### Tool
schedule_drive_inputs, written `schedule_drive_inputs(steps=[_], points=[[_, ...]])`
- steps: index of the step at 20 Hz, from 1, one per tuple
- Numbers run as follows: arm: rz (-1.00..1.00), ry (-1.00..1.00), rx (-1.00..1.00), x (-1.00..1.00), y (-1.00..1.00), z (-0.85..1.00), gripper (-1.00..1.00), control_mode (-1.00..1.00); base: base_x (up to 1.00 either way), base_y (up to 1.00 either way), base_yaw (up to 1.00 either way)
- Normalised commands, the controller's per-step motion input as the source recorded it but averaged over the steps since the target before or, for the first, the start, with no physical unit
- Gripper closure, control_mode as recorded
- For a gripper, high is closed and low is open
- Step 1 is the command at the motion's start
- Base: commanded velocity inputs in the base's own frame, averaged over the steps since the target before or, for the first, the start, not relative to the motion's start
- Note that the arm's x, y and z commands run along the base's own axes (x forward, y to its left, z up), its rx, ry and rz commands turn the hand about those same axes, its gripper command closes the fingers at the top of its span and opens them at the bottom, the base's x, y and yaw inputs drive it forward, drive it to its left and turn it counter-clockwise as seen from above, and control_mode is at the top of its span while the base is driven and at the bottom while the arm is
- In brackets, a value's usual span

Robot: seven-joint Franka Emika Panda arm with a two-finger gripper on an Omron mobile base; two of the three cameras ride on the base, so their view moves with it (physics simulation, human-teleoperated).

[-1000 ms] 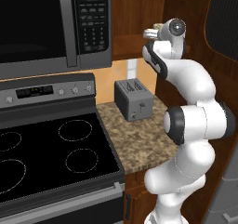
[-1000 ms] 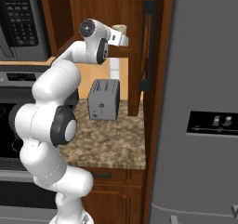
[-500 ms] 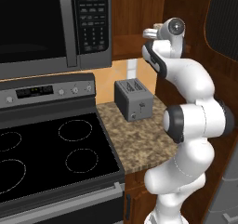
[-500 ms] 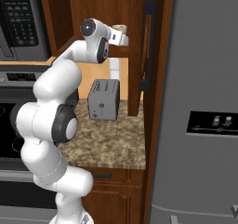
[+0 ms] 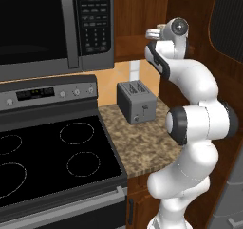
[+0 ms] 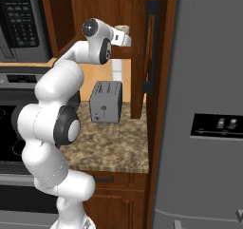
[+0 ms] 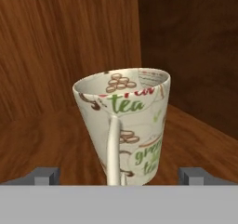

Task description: Gather all objects into one cabinet and sort the glasses and bowls to opposite sides.

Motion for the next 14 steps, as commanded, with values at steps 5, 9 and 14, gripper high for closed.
schedule_drive_inputs(steps=[5, 9, 14], points=[[0.00, 0.00, 0.00, 0.00, 0.00, 0.00, 1.00, -1.00, 0.00, 0.00, 0.00], [0.00, 0.00, 0.00, 0.00, 0.00, 0.00, 1.00, -1.00, 0.00, 0.00, 0.00], [0.00, 0.00, 0.00, 0.00, 0.00, 0.00, 1.00, -1.00, 0.00, 0.00, 0.00]])
